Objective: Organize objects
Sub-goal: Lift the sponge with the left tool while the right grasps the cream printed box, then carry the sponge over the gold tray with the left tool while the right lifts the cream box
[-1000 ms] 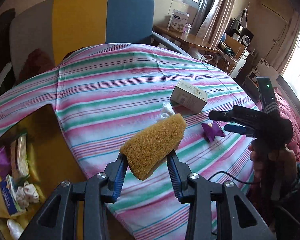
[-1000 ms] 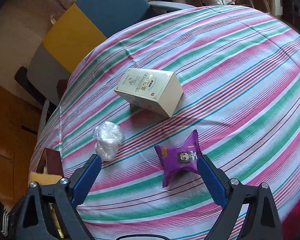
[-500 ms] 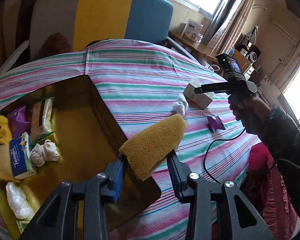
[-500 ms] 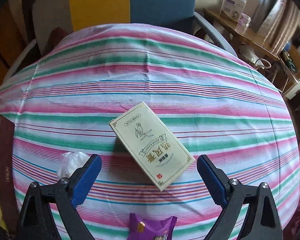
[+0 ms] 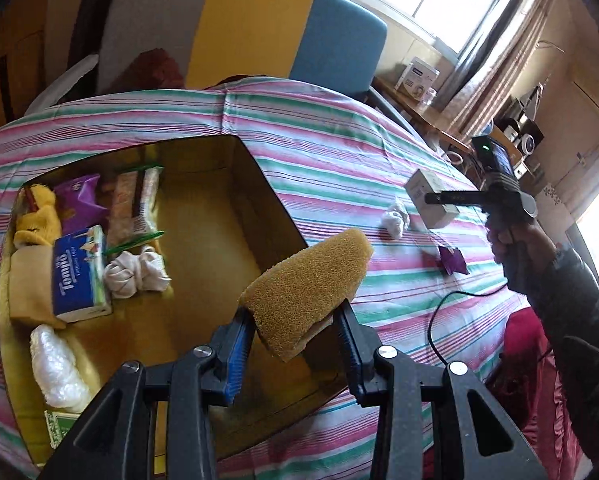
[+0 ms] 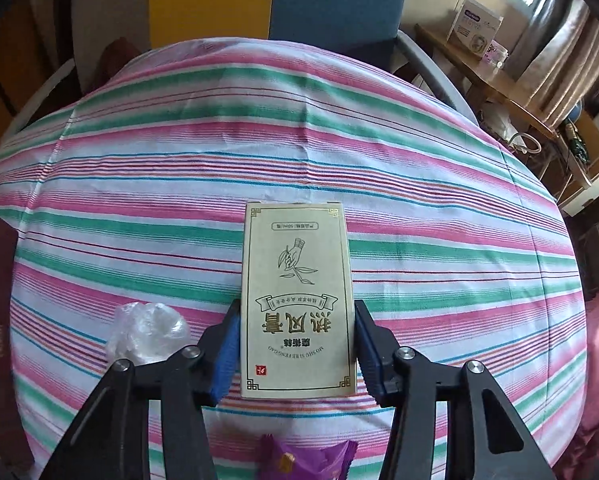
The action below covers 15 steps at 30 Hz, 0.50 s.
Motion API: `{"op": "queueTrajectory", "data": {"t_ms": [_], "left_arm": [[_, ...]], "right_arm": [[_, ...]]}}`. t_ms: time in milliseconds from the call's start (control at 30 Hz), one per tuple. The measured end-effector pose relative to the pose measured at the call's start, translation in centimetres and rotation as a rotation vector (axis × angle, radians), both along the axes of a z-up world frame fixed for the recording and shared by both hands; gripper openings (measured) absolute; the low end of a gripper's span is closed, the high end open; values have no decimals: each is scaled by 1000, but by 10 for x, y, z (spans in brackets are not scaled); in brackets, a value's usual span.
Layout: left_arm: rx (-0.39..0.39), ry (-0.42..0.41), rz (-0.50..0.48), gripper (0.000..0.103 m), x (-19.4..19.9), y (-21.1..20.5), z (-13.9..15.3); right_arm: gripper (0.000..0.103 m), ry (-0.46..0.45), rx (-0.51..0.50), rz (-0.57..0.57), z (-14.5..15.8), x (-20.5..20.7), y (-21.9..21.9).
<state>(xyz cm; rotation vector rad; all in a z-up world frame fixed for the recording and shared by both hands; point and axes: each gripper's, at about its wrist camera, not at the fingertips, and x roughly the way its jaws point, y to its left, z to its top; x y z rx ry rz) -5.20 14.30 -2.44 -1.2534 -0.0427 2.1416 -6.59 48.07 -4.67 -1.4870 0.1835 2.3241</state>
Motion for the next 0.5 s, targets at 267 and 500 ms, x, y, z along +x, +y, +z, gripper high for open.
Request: {"op": "queueTrajectory", "data": {"t_ms": [267, 500], "left_arm": [[13, 51, 189, 40, -7, -74, 19], [7, 43, 355, 40, 0, -145, 17]], "right_arm": [[52, 140, -130, 70, 29, 47, -66], [52, 129, -193, 177, 1, 75, -126]]}}
